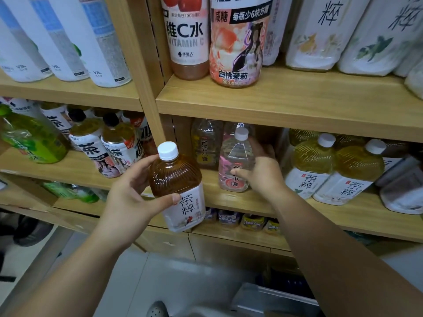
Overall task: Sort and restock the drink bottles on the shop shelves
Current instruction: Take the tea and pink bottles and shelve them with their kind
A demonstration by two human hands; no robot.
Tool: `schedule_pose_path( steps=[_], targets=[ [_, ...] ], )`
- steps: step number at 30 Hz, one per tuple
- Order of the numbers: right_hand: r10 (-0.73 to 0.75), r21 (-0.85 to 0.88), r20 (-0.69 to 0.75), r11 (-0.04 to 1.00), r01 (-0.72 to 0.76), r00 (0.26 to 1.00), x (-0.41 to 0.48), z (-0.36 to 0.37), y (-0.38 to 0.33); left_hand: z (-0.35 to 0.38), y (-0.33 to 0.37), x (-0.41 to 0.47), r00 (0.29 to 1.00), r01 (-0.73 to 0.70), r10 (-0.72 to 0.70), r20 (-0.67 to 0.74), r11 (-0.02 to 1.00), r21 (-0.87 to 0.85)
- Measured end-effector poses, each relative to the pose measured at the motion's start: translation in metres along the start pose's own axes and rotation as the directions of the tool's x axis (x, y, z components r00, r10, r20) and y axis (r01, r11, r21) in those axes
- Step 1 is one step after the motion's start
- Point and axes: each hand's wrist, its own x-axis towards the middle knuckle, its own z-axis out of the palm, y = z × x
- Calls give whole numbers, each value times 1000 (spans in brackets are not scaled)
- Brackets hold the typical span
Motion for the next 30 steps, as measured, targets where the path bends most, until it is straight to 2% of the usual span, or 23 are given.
schedule_pose_path(
  steps=[4,8,11,19,24,30],
  targets=[
    [-25,46,-17,999,26,1000,-11,-4,-4,4,0,2,999,-14,13,38,1000,6],
    [-25,159,-135,986,46,991,-43,-19,-8,19,6,0,996,-34,32,78,999,18],
    [-73,317,-127,942,110,989,-71,-37,3,42,11,-3,990,-42,42,133,999,-4],
    [-35,443,-103,893,77,994,-141,-97,57,150,30,-17,937,-72,89,338,995,-62],
    [105,570,-185,821,20,977,-182,-126,109,229,42,-21,887,-65,104,449,993,-102],
    [301,525,-315,846,-99,900,-202,-129,175,320,53,-19,822,-85,128,554,991,-102]
  ],
)
